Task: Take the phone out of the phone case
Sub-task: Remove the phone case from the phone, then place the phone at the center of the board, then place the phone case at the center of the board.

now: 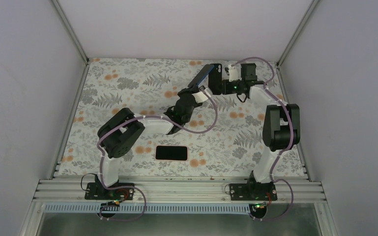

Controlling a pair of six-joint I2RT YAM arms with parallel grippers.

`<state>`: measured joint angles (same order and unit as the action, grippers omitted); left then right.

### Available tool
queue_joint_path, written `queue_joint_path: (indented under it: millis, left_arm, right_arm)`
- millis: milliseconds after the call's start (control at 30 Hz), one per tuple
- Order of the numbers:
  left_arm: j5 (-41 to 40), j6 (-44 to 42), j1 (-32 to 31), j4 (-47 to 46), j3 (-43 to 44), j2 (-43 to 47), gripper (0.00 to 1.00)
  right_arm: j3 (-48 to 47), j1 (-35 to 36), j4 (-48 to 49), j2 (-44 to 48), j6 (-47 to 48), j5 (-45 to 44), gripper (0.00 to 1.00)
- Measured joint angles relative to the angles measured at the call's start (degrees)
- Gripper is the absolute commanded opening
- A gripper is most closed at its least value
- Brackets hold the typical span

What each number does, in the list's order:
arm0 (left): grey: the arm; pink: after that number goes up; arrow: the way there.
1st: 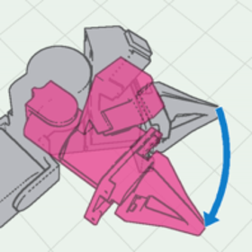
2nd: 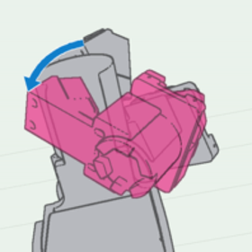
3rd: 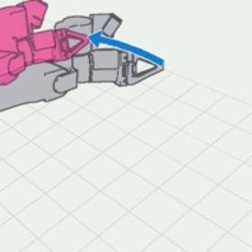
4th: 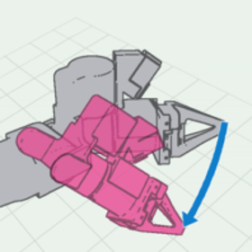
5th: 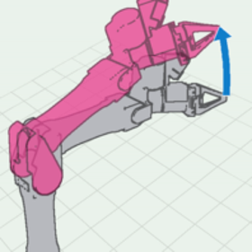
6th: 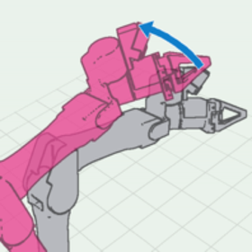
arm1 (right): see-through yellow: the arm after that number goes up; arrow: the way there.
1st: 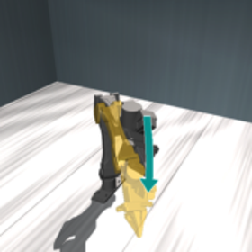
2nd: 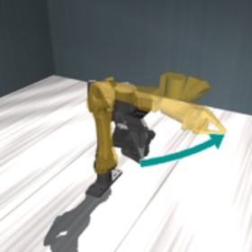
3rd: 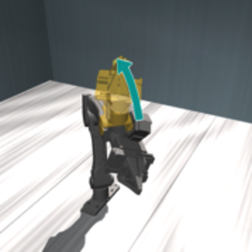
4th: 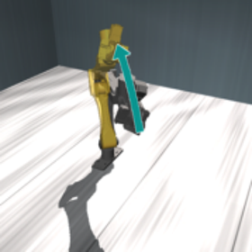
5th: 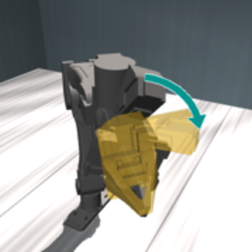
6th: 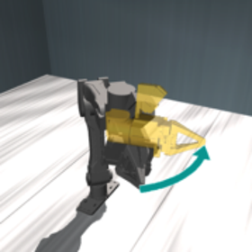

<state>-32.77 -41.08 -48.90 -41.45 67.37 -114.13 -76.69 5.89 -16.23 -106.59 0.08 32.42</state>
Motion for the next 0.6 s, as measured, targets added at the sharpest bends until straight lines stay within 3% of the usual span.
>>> queue_joint_path:
  millis: [300, 600]
  left_arm:
    - [-1.25, 0.5, -0.48, 2.05, -6.84, 4.76, 0.02]
    - [-5.29, -8.13, -0.42, 2.95, -19.28, 10.84, 0.02]
  right_arm:
    - [-1.18, -2.45, -6.91, -2.25, 1.42, 3.56, 0.04]
    - [-4.76, -4.11, -24.44, -3.56, 14.34, 7.78, 0.04]
